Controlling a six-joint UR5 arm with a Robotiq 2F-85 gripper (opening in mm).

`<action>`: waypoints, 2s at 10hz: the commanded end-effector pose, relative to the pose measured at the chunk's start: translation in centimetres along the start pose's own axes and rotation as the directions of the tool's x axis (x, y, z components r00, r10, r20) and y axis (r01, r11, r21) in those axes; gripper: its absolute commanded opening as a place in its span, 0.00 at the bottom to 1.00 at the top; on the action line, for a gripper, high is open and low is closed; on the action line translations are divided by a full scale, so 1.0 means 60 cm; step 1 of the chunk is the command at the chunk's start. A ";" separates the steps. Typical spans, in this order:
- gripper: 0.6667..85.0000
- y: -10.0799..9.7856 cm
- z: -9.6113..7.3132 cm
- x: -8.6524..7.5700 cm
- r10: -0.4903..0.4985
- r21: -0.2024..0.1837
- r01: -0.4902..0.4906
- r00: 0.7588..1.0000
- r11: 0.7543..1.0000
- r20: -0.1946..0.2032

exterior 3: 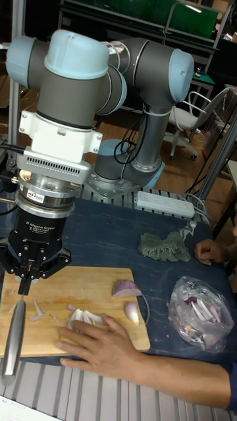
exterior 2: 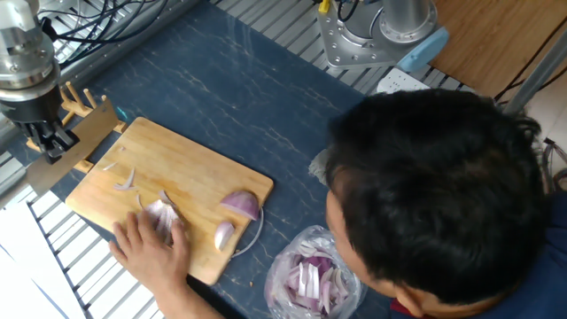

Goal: Chop the onions

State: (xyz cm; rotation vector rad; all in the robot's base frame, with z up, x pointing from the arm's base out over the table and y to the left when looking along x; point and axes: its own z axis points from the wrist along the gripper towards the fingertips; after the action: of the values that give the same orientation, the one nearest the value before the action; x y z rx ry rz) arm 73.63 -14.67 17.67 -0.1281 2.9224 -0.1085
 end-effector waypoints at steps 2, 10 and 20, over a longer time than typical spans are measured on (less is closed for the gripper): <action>0.00 0.002 -0.001 -0.002 0.007 -0.011 -0.007 1.000 1.000 0.006; 0.00 0.006 -0.002 -0.003 0.001 -0.021 -0.001 1.000 1.000 0.009; 0.00 0.007 0.002 -0.006 0.000 -0.027 0.001 1.000 1.000 0.012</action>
State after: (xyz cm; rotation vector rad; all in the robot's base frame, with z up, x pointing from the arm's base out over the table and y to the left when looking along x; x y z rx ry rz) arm 73.86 -14.39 17.51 -0.1392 2.9169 -0.0860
